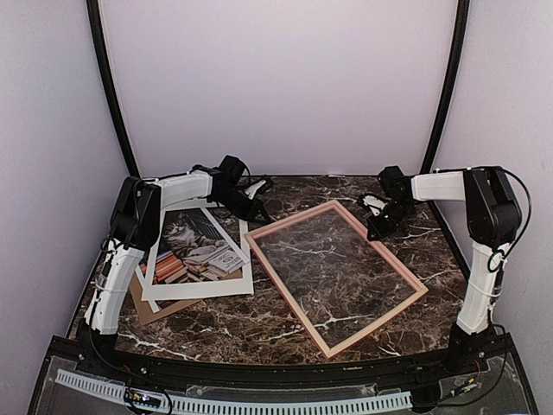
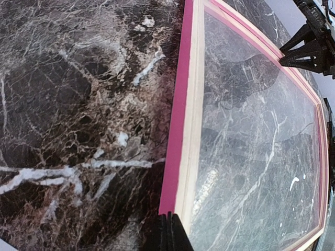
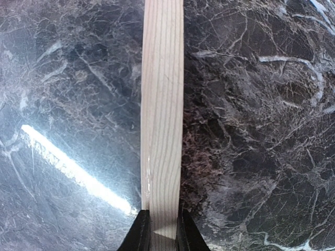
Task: Put the photo into the frame
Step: Adjust the frame body at the center of the board, then pick up the glass panel from the frame body.
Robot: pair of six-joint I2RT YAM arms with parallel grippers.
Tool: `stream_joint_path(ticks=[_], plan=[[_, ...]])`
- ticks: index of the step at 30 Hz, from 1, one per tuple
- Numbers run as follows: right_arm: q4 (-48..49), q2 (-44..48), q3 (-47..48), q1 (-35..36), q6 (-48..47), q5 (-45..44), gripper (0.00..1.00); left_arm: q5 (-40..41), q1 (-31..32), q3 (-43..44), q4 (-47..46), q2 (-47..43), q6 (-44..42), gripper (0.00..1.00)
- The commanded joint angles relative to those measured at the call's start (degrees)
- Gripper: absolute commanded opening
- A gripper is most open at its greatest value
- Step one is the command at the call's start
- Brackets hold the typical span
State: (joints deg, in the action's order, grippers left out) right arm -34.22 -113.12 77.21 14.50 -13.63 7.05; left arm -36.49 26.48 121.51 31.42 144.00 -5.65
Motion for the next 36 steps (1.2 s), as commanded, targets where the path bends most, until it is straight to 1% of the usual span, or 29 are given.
stream_joint_path(ticks=[1, 5, 6, 8, 10, 11, 12, 13, 14, 15, 17, 20, 22, 24, 28, 32, 36], plan=[[0.3, -0.3, -1.4, 0.0, 0.1, -2.6, 0.16, -1.4, -1.7, 0.3, 1.5, 0.1, 2.3, 0.00], [0.4, -0.3, -1.6, -0.1, 0.3, -2.7, 0.16, -4.0, -3.1, 0.3, 0.5, -0.3, 4.2, 0.00], [0.6, -0.3, -1.6, -0.1, 0.4, -2.7, 0.16, -4.6, -3.3, 0.3, 0.1, -0.4, 4.5, 0.02], [0.7, -0.3, -1.6, 0.0, 0.6, -2.5, 0.16, -6.8, -3.5, 0.2, -0.4, -0.9, 4.9, 0.10], [0.9, -0.3, -1.6, -0.1, 0.7, -2.4, 0.17, -8.9, -3.5, 0.1, -0.8, -1.2, 5.3, 0.25], [0.9, -0.3, -1.6, -0.1, 0.8, -2.4, 0.17, -10.4, -3.5, 0.1, -1.1, -1.2, 5.4, 0.38], [0.9, -0.4, -1.5, -0.1, 0.8, -2.4, 0.17, -11.0, -3.5, 0.0, -1.3, -1.2, 5.4, 0.42], [1.0, -0.4, -1.5, -0.1, 1.0, -2.3, 0.18, -12.0, -3.5, -0.2, -1.5, -1.3, 5.4, 0.50], [1.0, -0.4, -1.5, -0.1, 1.0, -2.3, 0.18, -12.3, -3.5, -0.3, -1.6, -1.2, 5.4, 0.54], [1.1, -0.4, -1.5, -0.1, 1.2, -2.2, 0.19, -12.4, -3.5, -0.5, -1.8, -1.2, 5.4, 0.59], [1.3, -0.3, -1.5, -0.3, 1.6, -1.7, 0.21, -12.0, -3.3, -0.6, -1.6, -1.3, 5.4, 0.65], [1.7, 0.2, -1.5, -0.7, 2.4, -0.1, 0.28, -10.9, -2.9, -0.5, -1.4, -1.2, 5.1, 0.69], [2.1, 0.8, -1.4, -1.2, 3.1, 1.2, 0.35, -9.8, -2.5, -0.6, -1.3, -1.3, 4.7, 0.70], [2.6, 1.5, -1.5, -1.7, 3.8, 2.7, 0.44, -8.4, -1.9, -0.7, -1.0, -1.2, 4.2, 0.71], [3.9, 3.3, -2.1, -3.0, 4.9, 5.3, 0.55, -5.7, -0.9, -0.7, 0.3, -1.0, 2.2, 0.74], [4.6, 4.6, -3.1, -4.1, 5.7, 6.7, 0.61, -3.1, 0.5, -0.4, 1.8, -0.4, 0.1, 0.77], [4.9, 5.1, -3.9, -4.4, 6.2, 6.9, 0.62, -1.5, 1.4, 0.9, 3.2, 0.8, -1.0, 0.78]])
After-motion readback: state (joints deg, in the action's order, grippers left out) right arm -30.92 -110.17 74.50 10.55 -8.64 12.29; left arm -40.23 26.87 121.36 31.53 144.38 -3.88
